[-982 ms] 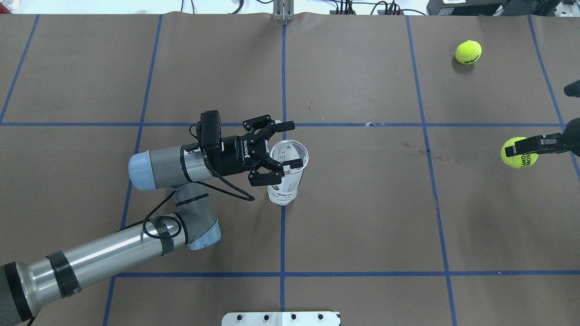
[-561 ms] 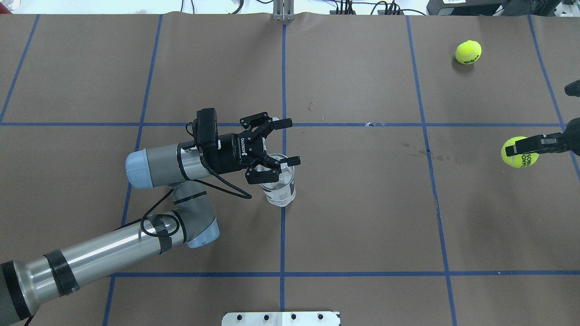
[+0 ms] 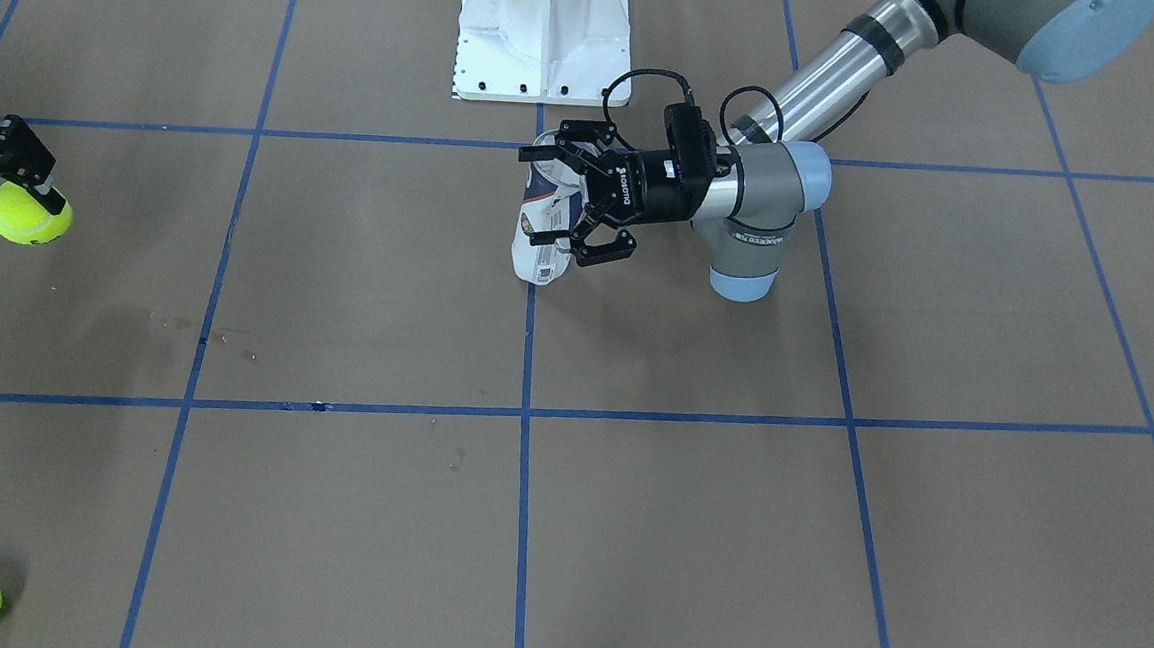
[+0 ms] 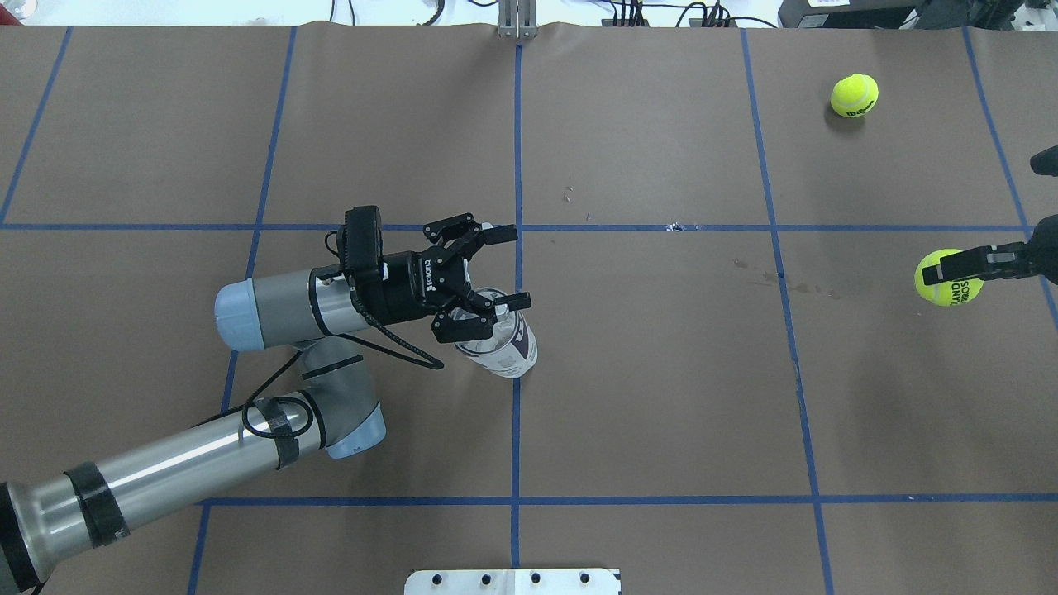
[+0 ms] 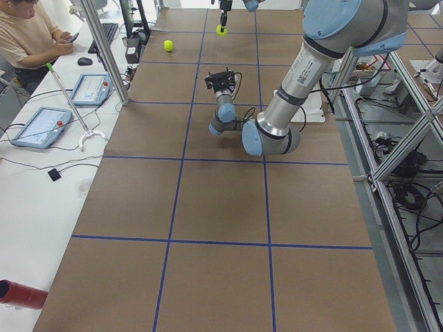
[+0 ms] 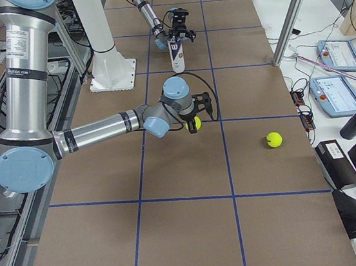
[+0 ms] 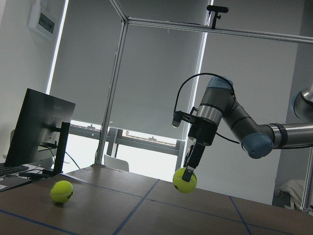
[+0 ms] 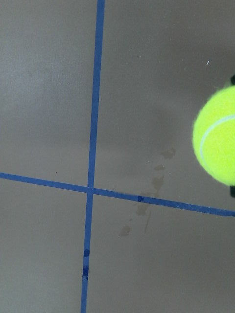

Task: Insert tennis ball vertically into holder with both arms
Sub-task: 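Set the can upright on the table and open the left gripper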

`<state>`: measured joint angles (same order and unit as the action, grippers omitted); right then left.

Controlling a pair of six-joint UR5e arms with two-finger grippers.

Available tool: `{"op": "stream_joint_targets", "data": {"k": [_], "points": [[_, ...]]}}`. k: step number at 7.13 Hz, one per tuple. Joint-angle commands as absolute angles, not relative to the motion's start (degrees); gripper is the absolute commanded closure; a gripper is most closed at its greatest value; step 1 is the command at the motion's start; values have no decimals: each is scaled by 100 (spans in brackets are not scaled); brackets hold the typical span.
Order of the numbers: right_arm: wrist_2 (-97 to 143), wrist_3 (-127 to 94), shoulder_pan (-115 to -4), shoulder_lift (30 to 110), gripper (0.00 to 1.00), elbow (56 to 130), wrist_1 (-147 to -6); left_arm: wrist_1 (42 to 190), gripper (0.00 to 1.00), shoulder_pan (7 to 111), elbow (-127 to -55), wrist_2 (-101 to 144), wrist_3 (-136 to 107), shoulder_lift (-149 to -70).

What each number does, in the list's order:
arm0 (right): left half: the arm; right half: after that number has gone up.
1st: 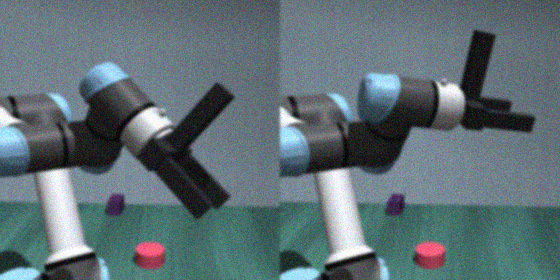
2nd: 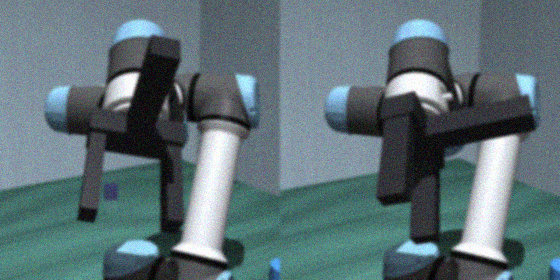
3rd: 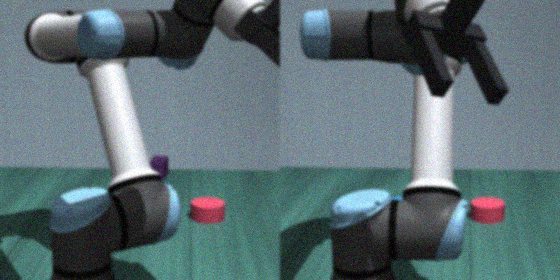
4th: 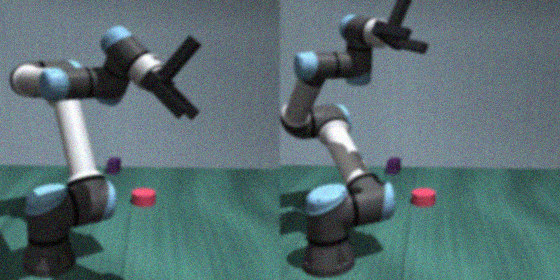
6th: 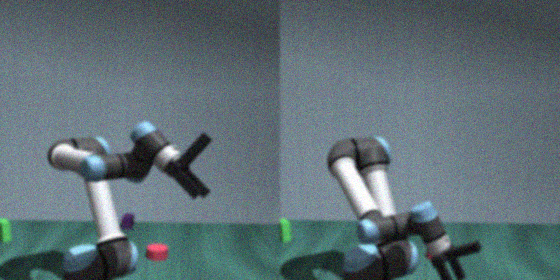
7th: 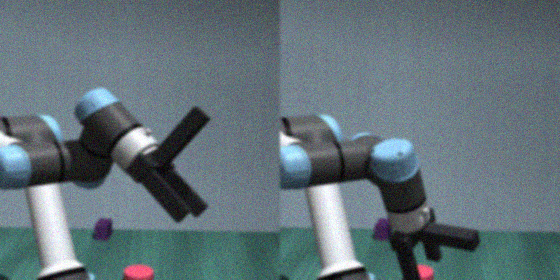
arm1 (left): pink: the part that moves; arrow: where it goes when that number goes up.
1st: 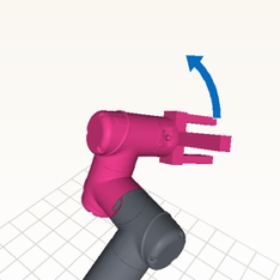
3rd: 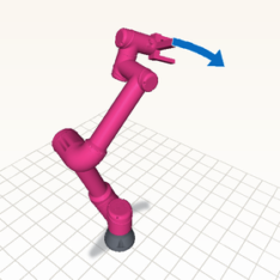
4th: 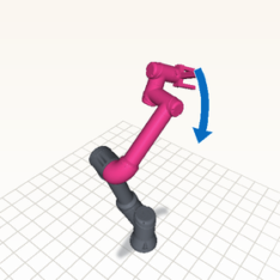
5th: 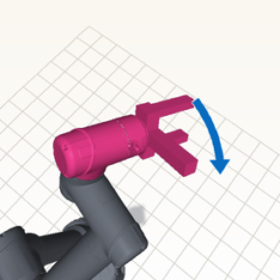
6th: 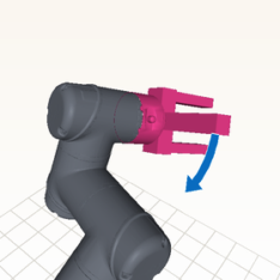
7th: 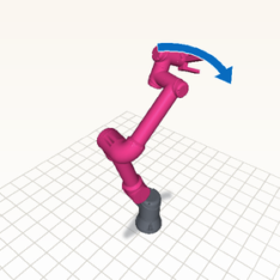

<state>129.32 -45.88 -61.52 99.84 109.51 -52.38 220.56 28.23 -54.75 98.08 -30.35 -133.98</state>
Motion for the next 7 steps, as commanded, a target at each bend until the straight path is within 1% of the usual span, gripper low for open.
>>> {"op": "stream_joint_targets", "data": {"k": [1,2,3,7], "points": [[12929,-4588,-6152,9984,100,10951,-5238,21999,1,2821,-5764,9791,-3285,-13438],[12929,-4588,-6152,9984,100,10942,-5238,21764,1,2847,-6096,9800,-3548,-13438],[12929,-4588,-6152,9984,100,10934,-5238,21649,1,2865,-6221,9800,-3568,-13438],[12920,-4588,-6152,9976,100,10925,-5238,21647,1,3084,-6301,9878,-3718,-13299]]}}
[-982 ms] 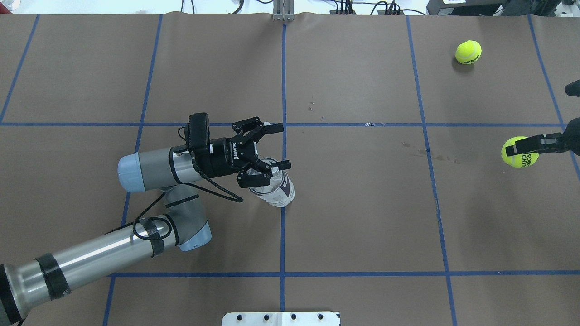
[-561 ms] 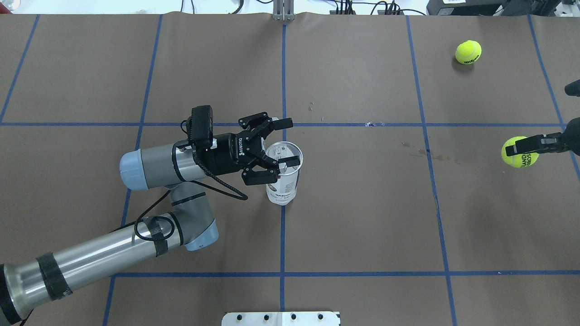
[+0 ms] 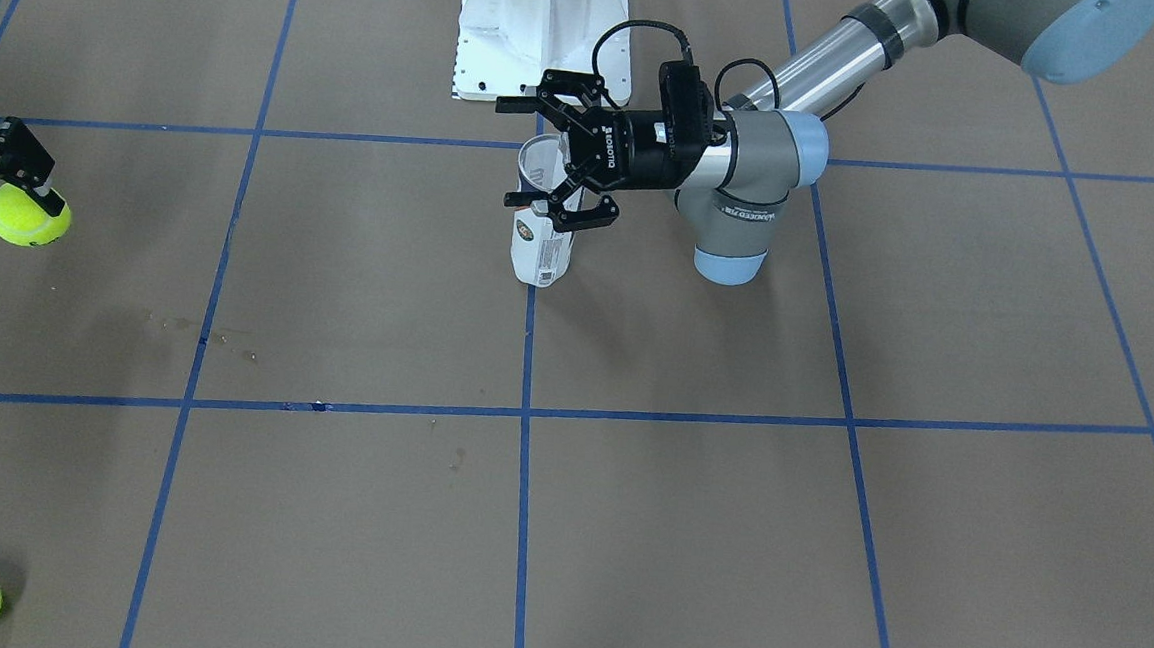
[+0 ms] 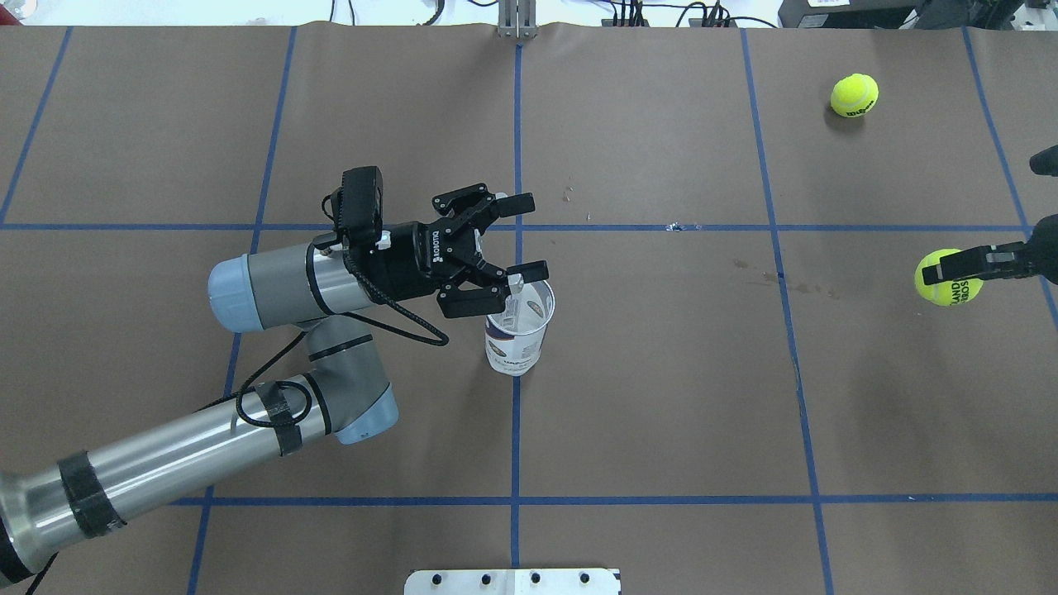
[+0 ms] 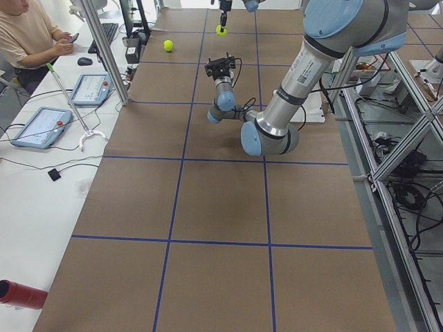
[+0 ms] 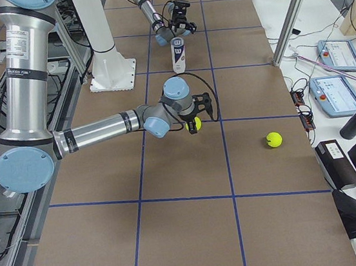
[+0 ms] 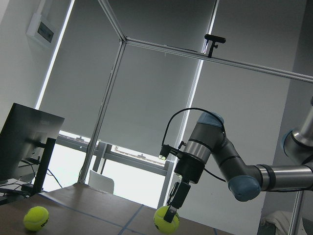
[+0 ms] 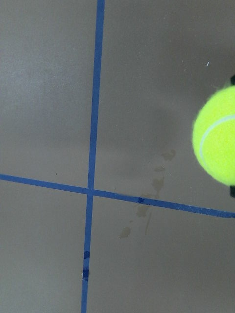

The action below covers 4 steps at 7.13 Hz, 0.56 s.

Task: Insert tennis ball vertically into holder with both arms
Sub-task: 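Draw the open left gripper back away from the standing can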

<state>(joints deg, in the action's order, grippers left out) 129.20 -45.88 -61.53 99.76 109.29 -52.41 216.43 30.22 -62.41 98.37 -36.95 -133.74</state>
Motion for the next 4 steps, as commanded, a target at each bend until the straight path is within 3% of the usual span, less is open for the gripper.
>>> {"op": "stream_joint_targets", "data": {"k": [1,4], "points": [[12929,-4588,-6152,9984,100,10925,-5238,21639,1,3155,-6458,10131,-3735,-13072],[12929,-4588,-6152,9984,100,10934,-5238,21525,1,3629,-6837,11176,-3946,-12289]]}}
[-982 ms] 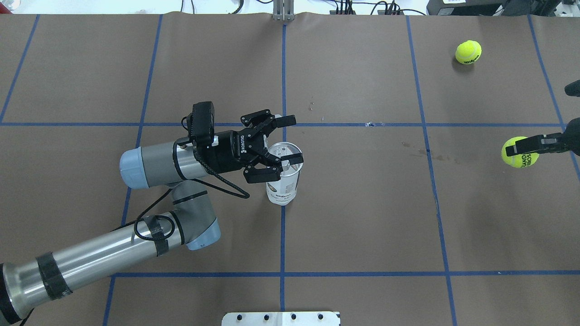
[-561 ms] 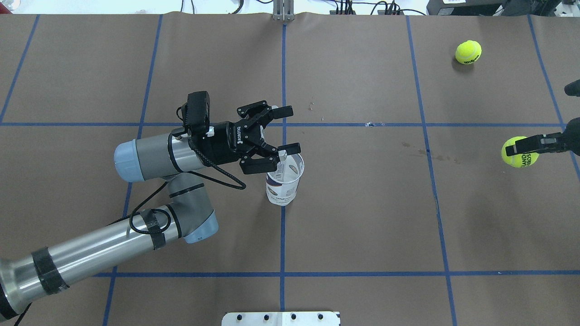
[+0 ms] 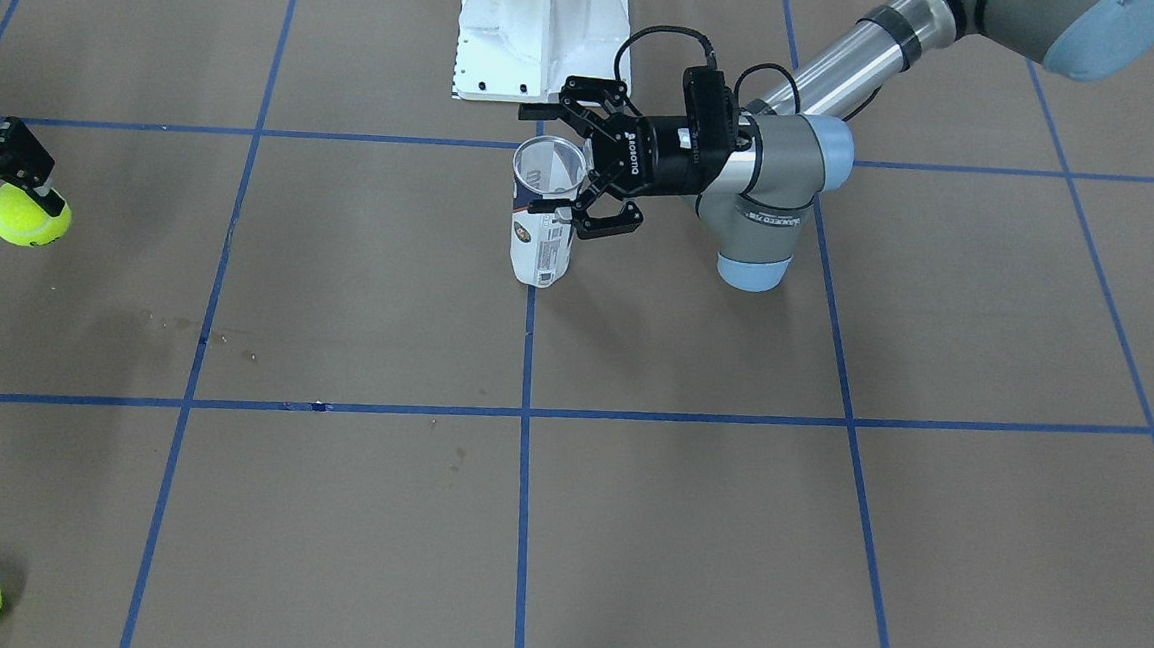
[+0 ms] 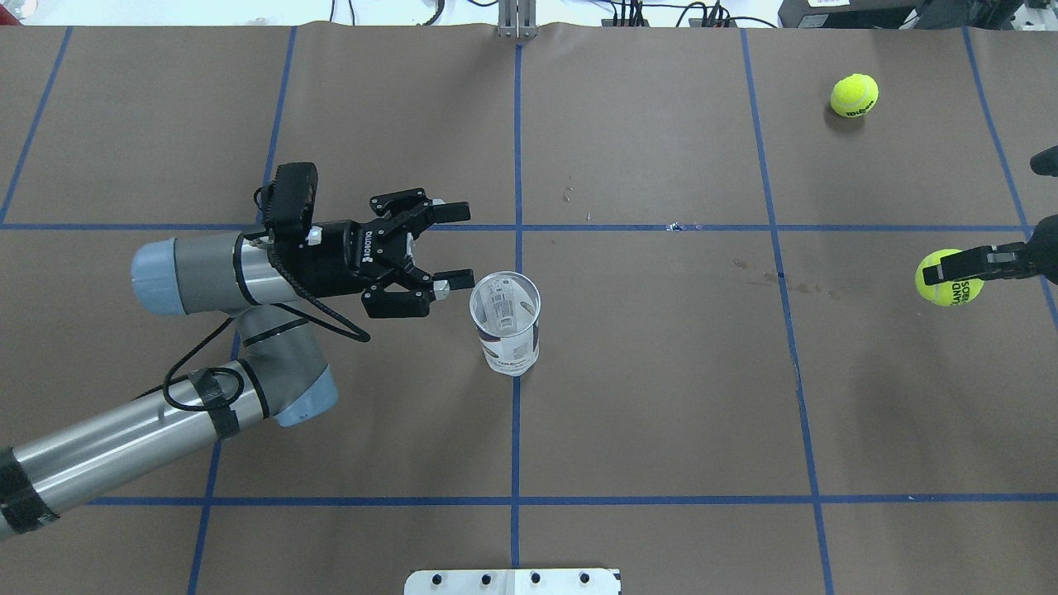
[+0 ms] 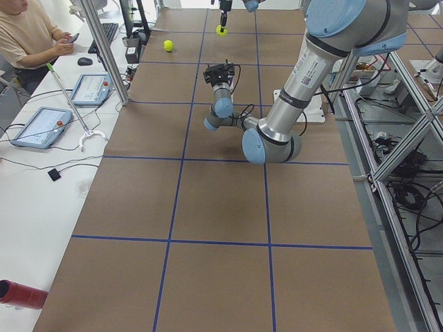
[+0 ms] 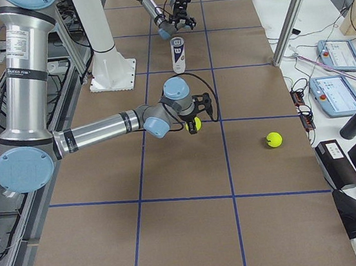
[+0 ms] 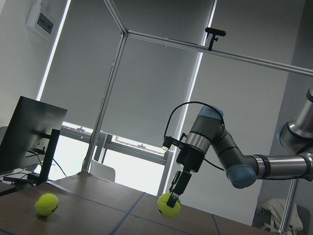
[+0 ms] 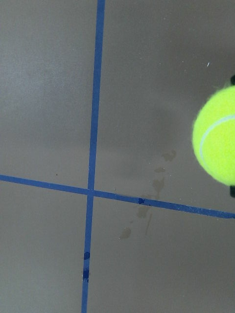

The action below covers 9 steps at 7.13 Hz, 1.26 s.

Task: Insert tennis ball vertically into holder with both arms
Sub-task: 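Draw the open left gripper back away from the standing can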

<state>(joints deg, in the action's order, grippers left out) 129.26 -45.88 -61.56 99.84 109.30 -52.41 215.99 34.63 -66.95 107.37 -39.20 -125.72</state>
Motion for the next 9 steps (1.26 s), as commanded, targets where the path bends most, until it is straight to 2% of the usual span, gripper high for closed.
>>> {"op": "stream_joint_targets", "data": {"k": [1,5,9], "points": [[12929,-4588,-6161,9984,100,10942,-5238,21263,1,3612,-6934,11197,-3946,-12200],[12929,-4588,-6187,9993,100,10942,-5238,20779,1,3464,-6856,11725,-3176,-12051],[12929,-4588,-6196,9993,100,10934,-5238,20479,1,3314,-6838,11654,-2417,-12251]]}}
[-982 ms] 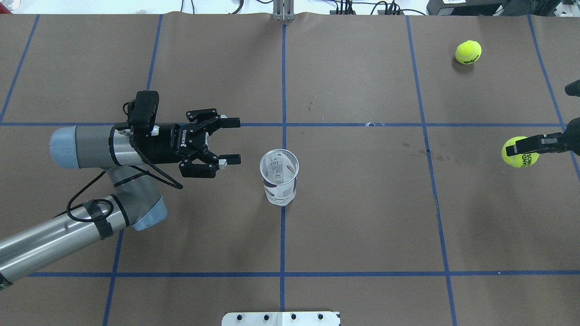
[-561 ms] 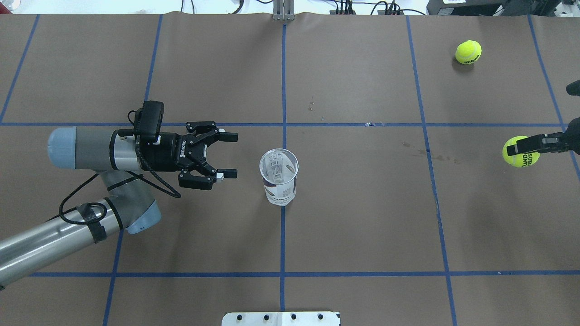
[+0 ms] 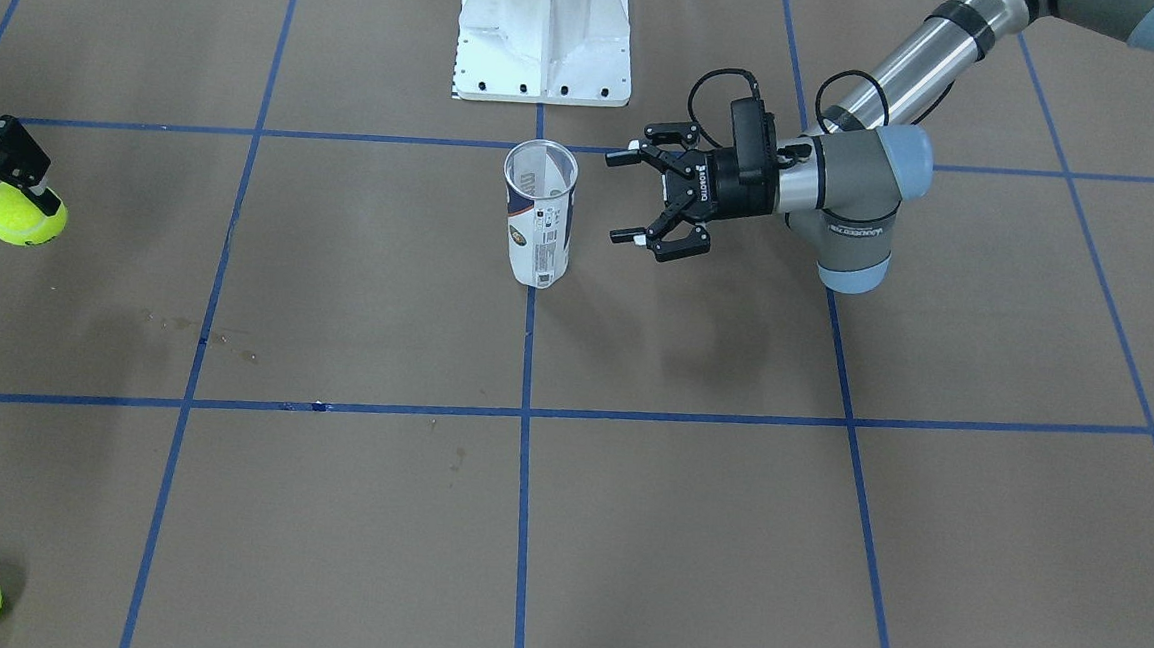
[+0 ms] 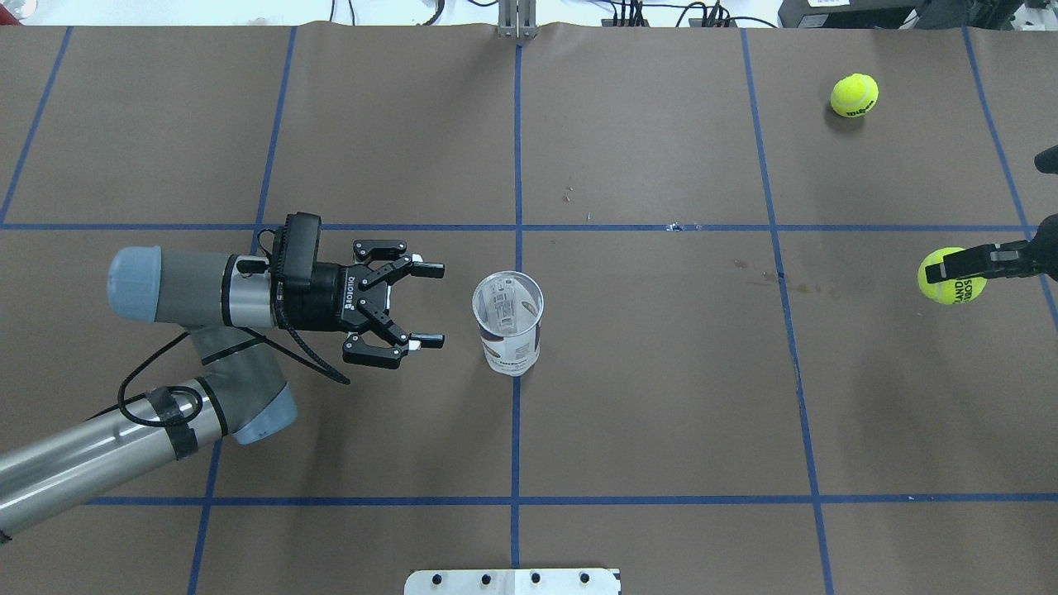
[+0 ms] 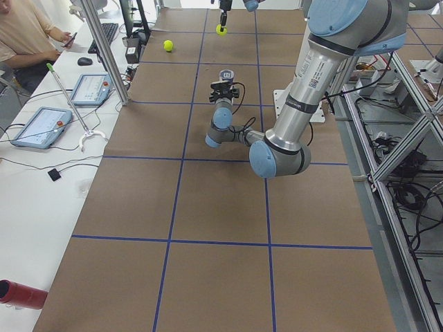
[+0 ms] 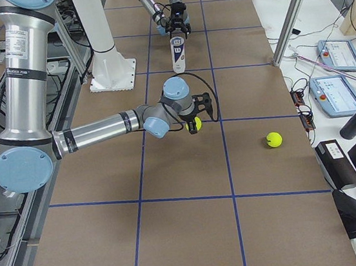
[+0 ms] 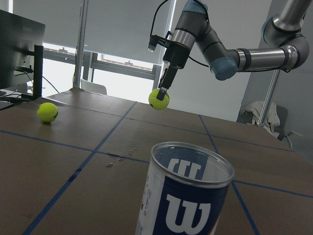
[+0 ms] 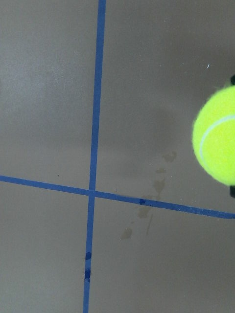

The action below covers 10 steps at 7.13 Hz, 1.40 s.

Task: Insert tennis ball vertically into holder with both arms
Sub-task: 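Move the left gripper back in and grip the can's side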

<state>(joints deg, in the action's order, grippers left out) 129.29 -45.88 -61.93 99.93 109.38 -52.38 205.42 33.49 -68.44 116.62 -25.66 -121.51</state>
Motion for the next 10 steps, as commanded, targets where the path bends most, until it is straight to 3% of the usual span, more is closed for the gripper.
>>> {"op": "stream_joint_targets", "data": {"k": [1,10], "points": [[12929,-4588,-6188,9993,100,10925,-5238,20200,1,3279,-6847,11550,-2156,-12365],[12929,-4588,-6196,9984,100,10907,-5238,19688,0,2909,-6777,11303,-2021,-12797]]}}
